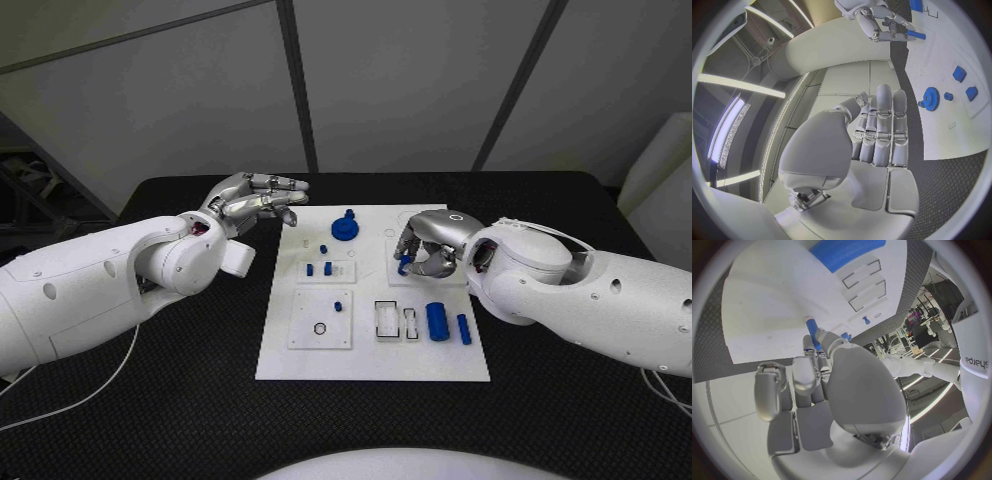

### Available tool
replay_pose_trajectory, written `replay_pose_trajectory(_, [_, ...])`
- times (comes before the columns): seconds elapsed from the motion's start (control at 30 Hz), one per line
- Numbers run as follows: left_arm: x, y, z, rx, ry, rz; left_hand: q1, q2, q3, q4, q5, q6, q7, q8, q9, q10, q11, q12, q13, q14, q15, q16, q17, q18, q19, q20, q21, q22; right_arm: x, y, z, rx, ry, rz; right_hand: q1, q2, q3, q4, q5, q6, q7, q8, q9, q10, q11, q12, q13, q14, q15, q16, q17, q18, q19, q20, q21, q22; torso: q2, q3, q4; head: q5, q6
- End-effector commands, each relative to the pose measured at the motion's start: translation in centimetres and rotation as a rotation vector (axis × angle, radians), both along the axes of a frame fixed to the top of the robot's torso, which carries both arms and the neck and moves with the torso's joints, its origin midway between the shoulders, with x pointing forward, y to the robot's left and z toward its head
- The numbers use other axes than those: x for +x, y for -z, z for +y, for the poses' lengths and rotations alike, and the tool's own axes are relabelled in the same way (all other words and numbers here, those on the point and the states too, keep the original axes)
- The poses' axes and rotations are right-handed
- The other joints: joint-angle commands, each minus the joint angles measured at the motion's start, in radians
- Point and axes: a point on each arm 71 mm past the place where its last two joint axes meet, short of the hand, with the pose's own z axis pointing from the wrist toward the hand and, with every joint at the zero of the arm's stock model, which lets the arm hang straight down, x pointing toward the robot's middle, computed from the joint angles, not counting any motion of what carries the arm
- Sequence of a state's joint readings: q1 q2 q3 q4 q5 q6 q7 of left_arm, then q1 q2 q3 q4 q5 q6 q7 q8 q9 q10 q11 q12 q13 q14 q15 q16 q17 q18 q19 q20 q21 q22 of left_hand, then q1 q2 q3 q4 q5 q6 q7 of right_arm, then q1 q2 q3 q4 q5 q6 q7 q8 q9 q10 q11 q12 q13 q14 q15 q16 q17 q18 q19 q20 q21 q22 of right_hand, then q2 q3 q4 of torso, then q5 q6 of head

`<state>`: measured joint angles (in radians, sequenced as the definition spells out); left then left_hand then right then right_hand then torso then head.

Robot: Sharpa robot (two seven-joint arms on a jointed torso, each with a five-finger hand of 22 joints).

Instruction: Assemble the parts on the task board

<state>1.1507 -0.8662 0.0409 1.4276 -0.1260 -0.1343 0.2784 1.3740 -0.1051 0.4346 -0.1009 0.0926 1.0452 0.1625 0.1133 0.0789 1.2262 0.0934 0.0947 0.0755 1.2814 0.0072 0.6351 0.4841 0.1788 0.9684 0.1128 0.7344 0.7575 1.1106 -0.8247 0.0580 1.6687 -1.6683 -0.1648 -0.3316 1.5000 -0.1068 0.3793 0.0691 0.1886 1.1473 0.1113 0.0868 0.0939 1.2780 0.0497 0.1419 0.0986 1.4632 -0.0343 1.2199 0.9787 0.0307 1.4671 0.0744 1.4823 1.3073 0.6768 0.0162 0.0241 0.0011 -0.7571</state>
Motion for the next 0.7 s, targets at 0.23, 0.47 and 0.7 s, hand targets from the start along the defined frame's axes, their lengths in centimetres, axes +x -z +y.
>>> replay_pose_trajectory(0.23, [0.0, 0.0, 0.0, -0.008, 0.005, 0.000, -0.002, 0.008, 0.001, -0.006, 0.007, 0.004, 0.000, -0.002, 0.001, -0.004, -0.003, -0.002, 0.001, 0.004, 0.000, -0.004, 0.001, 0.005, 0.007, 0.001, -0.006, -0.001, -2.1, -2.0, 1.3, 0.136, -0.070, -0.057, 0.002, 0.009, 0.003, -0.015, 0.007, 0.007, 0.001, -0.001, -0.002, 0.012, -0.009, -0.013, 0.003, 0.009, -0.006, 0.003, -0.005, -0.008, 0.060, -0.007, 0.005, 0.193, -0.001, 0.0005, 0.0007, 0.008, 0.001])
replay_pose_trajectory(0.47, [0.1, 0.2, -0.1, -0.010, 0.006, 0.003, -0.002, 0.008, 0.001, -0.006, 0.007, 0.004, 0.000, -0.002, 0.001, -0.004, -0.003, -0.002, 0.001, 0.004, 0.000, -0.004, 0.001, 0.005, 0.007, 0.001, -0.006, -0.001, -3.7, -2.8, 4.8, 0.189, -0.184, -0.074, -0.007, 0.005, 0.008, -0.023, 0.010, 0.002, 0.004, -0.008, -0.003, 0.007, -0.006, -0.026, 0.004, 0.007, -0.004, 0.000, -0.011, -0.007, 0.058, -0.006, 0.001, 0.191, 0.000, 0.0002, 0.0006, 0.022, 0.001])
replay_pose_trajectory(0.7, [0.2, 0.4, -0.4, -0.017, 0.007, 0.009, -0.001, 0.009, 0.001, -0.006, 0.008, 0.004, -0.001, -0.001, 0.001, -0.004, -0.003, -0.002, 0.001, 0.004, -0.001, -0.004, 0.001, 0.005, 0.007, 0.000, -0.007, -0.001, -4.5, -2.5, 9.5, 0.215, -0.307, -0.078, -0.010, 0.006, 0.012, -0.026, 0.012, 0.001, 0.005, -0.011, -0.002, 0.005, -0.004, -0.031, 0.004, 0.006, -0.003, -0.001, -0.012, -0.007, 0.057, -0.005, 0.000, 0.190, 0.000, -0.0031, 0.0051, 0.035, -0.001])
